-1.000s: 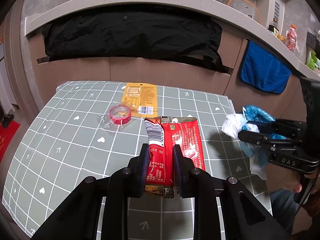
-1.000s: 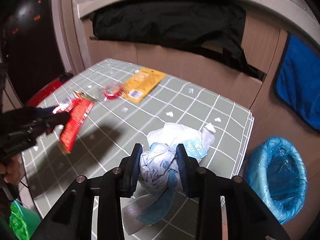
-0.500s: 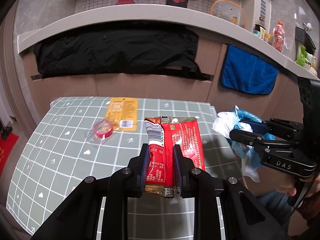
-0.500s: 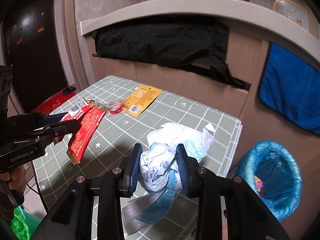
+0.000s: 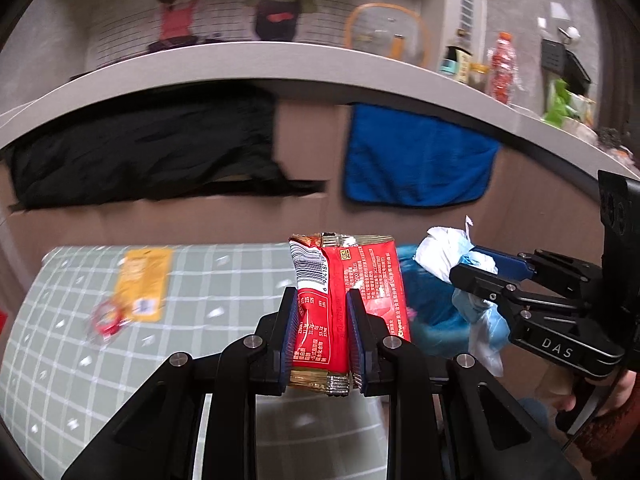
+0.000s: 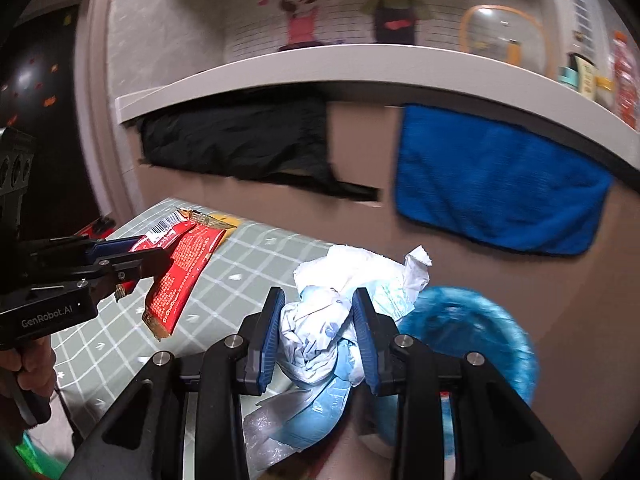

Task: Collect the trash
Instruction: 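Carry the red wrapper and crumpled tissue over the bin and open both tools, then move both tools back to the table and grasp the red tape roll with the right tool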

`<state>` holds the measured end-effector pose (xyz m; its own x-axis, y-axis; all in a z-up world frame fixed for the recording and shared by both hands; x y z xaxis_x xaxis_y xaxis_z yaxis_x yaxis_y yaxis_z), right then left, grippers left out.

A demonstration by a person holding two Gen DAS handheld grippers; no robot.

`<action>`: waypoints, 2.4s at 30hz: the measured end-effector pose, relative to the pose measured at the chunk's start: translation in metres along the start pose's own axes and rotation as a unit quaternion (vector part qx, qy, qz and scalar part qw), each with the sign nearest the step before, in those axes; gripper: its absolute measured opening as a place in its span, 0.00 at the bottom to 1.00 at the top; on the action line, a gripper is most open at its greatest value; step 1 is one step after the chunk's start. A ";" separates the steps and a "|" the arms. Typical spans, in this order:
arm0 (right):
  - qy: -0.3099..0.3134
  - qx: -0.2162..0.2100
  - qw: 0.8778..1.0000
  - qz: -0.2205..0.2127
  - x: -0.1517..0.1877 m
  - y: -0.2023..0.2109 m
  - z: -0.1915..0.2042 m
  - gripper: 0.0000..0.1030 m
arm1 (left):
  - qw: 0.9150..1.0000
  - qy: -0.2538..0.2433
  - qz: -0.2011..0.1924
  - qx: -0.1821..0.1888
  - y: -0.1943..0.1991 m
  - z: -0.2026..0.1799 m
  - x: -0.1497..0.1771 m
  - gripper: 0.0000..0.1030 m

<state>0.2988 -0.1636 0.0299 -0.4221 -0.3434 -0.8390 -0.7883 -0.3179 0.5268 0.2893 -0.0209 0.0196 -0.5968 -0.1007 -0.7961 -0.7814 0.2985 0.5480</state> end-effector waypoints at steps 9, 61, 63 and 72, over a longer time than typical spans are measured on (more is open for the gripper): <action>-0.044 0.067 0.997 0.001 0.031 0.017 -0.091 0.31 | 0.999 -0.021 0.008 0.045 -0.049 -0.082 -0.005 0.24; -0.120 0.025 0.991 0.056 0.078 -0.075 -0.156 0.46 | 0.996 0.059 0.064 -0.006 -0.145 -0.004 0.015 0.46; -0.101 0.021 0.993 0.049 0.062 -0.069 -0.136 0.46 | 0.996 0.063 0.049 -0.037 -0.122 0.031 0.015 0.46; -0.047 -0.082 0.995 0.034 -0.026 -0.084 0.000 0.46 | 0.972 0.166 0.002 -0.164 -0.002 0.237 0.018 0.45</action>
<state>0.3760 -0.1285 0.0074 -0.5188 -0.2867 -0.8054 -0.6757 -0.4396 0.5917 0.3237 0.2020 -0.0567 -0.5839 -0.4178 -0.6960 -0.7618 -0.0140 0.6476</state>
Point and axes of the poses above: each gripper's, at about its wrist camera, not at the fingertips, and y roughly against the way its jaws point, z to its left, x to its underside, the point moved 6 cm from there along -y, roughly the way its jaws point, and after that the axes turned 10 degrees about y, right-handed, at the moved point
